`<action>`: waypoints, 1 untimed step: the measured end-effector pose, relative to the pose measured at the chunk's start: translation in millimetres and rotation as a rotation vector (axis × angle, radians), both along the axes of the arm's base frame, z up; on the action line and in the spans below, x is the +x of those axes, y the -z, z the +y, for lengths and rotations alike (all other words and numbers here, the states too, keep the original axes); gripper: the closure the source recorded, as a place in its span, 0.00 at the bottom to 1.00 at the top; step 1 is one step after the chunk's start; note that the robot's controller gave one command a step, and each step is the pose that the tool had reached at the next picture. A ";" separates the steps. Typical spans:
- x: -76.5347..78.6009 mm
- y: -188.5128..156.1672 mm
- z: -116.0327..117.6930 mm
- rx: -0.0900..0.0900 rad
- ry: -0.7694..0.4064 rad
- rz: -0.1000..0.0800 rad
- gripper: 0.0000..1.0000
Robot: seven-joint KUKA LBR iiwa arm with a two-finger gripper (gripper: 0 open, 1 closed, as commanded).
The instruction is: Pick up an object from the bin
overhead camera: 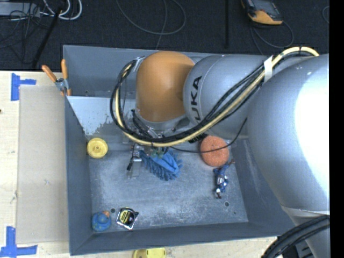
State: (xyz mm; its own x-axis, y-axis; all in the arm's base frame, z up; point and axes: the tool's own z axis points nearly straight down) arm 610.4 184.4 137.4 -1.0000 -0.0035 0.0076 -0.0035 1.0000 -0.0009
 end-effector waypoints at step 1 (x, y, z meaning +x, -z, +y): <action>1.9 -5.1 -0.9 0.001 0.004 -0.007 0.00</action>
Offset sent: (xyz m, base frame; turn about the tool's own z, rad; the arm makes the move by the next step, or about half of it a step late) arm -0.0017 -0.0768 -0.0674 0.2491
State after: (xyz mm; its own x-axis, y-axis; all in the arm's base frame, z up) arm 612.3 183.5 142.5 -1.0000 0.0003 0.0006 0.0003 1.0000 0.0001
